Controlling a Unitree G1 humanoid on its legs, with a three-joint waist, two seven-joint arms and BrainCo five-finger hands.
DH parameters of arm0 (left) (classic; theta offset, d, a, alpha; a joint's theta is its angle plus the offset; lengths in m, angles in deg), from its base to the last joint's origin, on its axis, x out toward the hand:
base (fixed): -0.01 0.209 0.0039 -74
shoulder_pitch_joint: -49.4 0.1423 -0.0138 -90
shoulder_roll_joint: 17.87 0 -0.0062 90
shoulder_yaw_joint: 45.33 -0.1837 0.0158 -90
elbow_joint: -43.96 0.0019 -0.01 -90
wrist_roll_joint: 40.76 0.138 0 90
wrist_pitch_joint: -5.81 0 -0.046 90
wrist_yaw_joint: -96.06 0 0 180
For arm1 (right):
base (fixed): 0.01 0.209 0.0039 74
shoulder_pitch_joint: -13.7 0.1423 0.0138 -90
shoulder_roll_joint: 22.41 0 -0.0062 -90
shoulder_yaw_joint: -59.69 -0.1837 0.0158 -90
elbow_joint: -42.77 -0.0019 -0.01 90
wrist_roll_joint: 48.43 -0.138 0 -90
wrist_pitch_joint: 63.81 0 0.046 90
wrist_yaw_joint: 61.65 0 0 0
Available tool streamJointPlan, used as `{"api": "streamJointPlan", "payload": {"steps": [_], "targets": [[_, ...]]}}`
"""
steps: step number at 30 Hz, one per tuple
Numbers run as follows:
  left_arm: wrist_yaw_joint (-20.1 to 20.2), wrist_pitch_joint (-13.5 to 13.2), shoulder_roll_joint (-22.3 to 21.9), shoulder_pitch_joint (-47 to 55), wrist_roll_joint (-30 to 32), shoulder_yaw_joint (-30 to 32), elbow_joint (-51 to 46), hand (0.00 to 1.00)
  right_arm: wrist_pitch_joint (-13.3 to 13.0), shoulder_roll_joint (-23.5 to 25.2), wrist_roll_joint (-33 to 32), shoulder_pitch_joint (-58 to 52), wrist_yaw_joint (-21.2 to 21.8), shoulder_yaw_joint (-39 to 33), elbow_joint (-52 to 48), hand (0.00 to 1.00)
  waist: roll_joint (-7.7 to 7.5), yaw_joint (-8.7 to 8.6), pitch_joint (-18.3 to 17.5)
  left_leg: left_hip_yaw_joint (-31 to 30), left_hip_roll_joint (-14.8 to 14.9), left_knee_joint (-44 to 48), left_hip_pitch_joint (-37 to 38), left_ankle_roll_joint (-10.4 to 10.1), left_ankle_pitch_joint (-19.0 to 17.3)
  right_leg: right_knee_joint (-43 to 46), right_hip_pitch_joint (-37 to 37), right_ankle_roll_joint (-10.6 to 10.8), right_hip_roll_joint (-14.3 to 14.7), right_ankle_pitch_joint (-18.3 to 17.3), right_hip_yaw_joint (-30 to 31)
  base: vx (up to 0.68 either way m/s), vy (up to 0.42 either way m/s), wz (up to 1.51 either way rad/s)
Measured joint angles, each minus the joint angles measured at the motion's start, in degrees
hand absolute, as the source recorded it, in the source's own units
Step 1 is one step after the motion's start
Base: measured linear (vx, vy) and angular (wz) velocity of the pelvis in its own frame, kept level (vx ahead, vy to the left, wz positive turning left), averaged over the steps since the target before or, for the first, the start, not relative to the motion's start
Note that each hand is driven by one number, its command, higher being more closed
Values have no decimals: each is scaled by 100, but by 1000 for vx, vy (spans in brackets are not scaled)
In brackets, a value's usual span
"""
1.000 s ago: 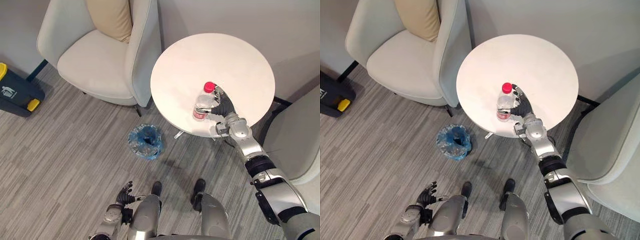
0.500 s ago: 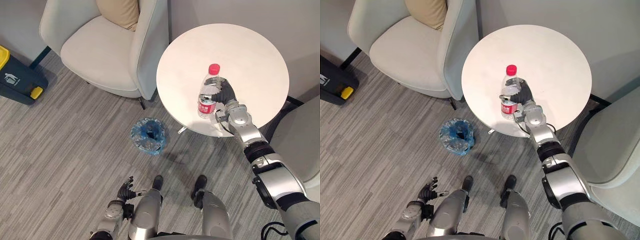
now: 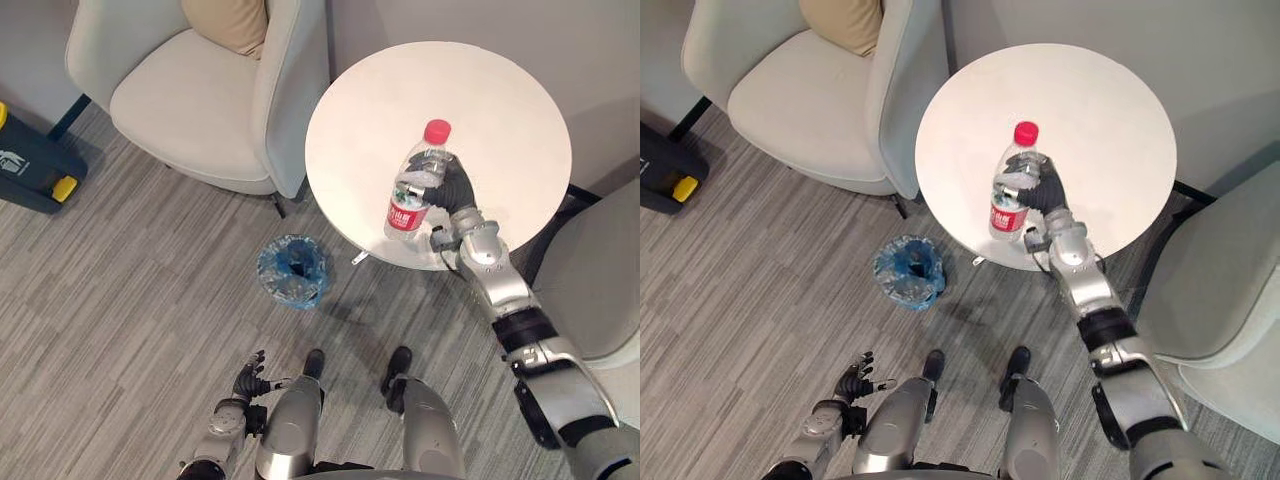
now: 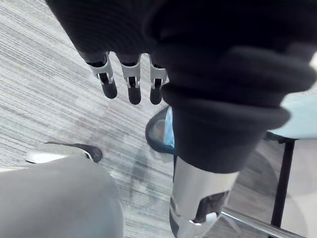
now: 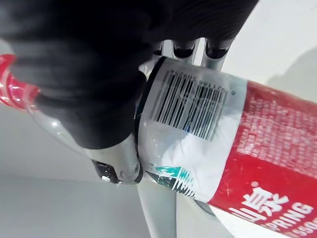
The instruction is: Gather rubbish on tea table into small bin, then transfer packed bag to large trash can.
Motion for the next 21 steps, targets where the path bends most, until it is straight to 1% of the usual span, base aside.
{"api": "streamJointPlan", "payload": {"steps": [1, 2, 3, 5, 6, 7, 9, 11, 13, 15, 17, 21], "targets": [[-17, 4, -1, 5, 1, 0, 15, 0, -1, 95, 15, -180, 2, -3, -157, 100, -27, -42, -14, 24, 19, -42, 66, 10, -7, -81, 65, 22, 28, 13, 12, 24, 20, -22], [-41, 6, -11, 6, 8, 1, 21, 0, -4, 155, 111, -458, 7, -7, -402, 100, -78, -43, -62, 102, 46, -81, 152, 35, -23, -163, 127, 50, 67, 29, 65, 41, 22, -21], [-42, 6, -18, 6, 13, 0, 28, 0, -4, 176, 149, -563, 14, -9, -481, 100, -93, -48, -80, 115, 52, -101, 187, 41, -27, -188, 161, 57, 77, 33, 79, 60, 25, -25], [-43, 10, -90, 25, 57, 1, 142, 0, -8, 372, 316, -1209, 29, -54, -1037, 100, -192, -91, -273, 188, 71, -229, 385, 67, -42, -287, 302, 51, 108, 52, 142, 89, 32, -16], [-42, 12, -100, 33, 72, -3, 179, 0, -8, 445, 397, -1349, 33, -68, -1164, 100, -212, -112, -329, 195, 77, -236, 424, 73, -46, -317, 334, 56, 117, 54, 145, 107, 33, -10], [-40, 16, -122, 68, 129, -4, 243, 0, -10, 595, 479, -1582, 43, -67, -1414, 100, -254, -172, -453, 222, 78, -274, 472, 83, -52, -336, 360, 61, 119, 51, 164, 86, 26, -10], [-41, 23, -159, 114, 210, 3, 277, 0, -60, 744, 665, -1892, 117, -68, -1842, 100, -290, -187, -570, 323, 76, -346, 620, 84, -52, -355, 387, 66, 132, 54, 264, 119, 38, -23], [-41, 23, -196, 152, 233, 6, 287, 0, -98, 803, 853, -2154, 161, -53, -2197, 100, -286, -201, -626, 419, 67, -344, 777, 91, -56, -412, 532, 77, 138, 60, 336, 93, 54, -23], [-42, 24, -217, 227, 242, 6, 300, 0, -132, 847, 1037, -2345, 181, -53, -2371, 100, -298, -237, -796, 444, 66, -364, 820, 114, -71, -461, 568, 95, 149, 72, 365, 51, 38, -11], [-41, 25, -228, 275, 249, 8, 335, 0, -142, 896, 1159, -2479, 257, -42, -2515, 100, -300, -313, -848, 474, 69, -406, 917, 118, -73, -519, 659, 120, 160, 90, 394, 27, 26, -9], [-41, 30, -233, 289, 274, 22, 397, 0, -178, 913, 1268, -2675, 288, 53, -2713, 100, -293, -322, -935, 562, 87, -426, 973, 170, -132, -574, 713, 150, 194, 122, 470, -34, 39, -17], [-41, 31, -237, 333, 292, 20, 447, 0, -216, 923, 1352, -3002, 341, 72, -2957, 100, -308, -329, -1056, 654, 83, -449, 1065, 204, -156, -622, 786, 175, 204, 163, 565, -32, 32, -14]]}}
